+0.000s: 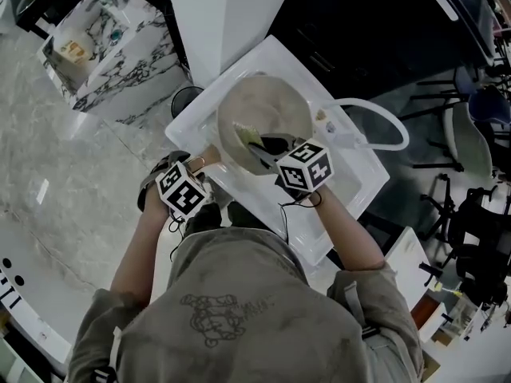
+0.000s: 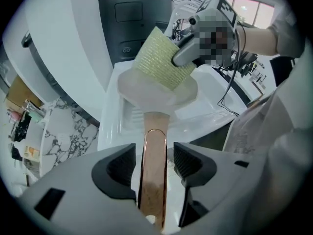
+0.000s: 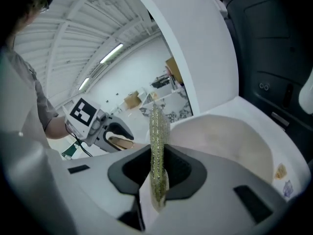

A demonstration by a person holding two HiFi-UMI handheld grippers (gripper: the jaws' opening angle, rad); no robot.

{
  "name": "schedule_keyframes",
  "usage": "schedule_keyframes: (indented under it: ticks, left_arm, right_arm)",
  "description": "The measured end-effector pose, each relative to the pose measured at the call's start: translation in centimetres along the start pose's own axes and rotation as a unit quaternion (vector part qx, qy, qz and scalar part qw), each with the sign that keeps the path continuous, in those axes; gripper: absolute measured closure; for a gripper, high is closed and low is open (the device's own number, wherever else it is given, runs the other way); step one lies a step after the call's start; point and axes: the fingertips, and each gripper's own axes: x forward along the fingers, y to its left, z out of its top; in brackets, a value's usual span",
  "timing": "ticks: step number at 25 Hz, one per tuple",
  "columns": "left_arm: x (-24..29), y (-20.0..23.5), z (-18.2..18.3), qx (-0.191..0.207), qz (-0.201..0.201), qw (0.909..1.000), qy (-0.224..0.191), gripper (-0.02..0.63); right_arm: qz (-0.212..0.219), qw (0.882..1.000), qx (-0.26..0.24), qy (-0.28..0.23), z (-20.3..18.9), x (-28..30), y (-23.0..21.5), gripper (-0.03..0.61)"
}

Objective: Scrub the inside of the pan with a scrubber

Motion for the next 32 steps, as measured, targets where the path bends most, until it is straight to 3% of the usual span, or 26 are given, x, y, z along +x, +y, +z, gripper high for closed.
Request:
schedule_keyframes:
  ticks: [5,9,17,23,26,32]
  left_arm:
    - [-2.5,-0.1,0.5,-0.007,0.000,0.9993,-0.036,0.379]
    - [-5.5,0.5,1.8,-0.003,0.035,0.9970,-0.070,0.379]
    - [-12.5,0.6,6.9,-0.021,0.066,0.9762,-0.206,0.397]
    - [-17.8,0.6,10.9,-0.008,0.106,0.9478,-0.301,0.480]
    - [-20.0,0.5,12.6,0.013,0.136,0.9289,-0.344,0.539]
    - [-23.9,-0.5,15.5,0.031,0.167,0.8878,-0.428,0.568]
  right_arm:
    - [-0.024,0.996,-0.023,-0.081,4.3,-2.5,2.1,0.503]
    - [-0.052,0.990,-0.065,-0.111,6.5,-4.6,3.2,0.503]
    - [-0.106,0.970,-0.104,-0.194,10.7,-9.5,5.5,0.503]
    - [-0.136,0.946,-0.134,-0.263,13.9,-13.4,8.4,0.503]
    - [-0.160,0.931,-0.148,-0.294,15.0,-15.9,9.8,0.503]
    - [-0.200,0.903,-0.161,-0.345,16.1,-20.1,12.0,0.503]
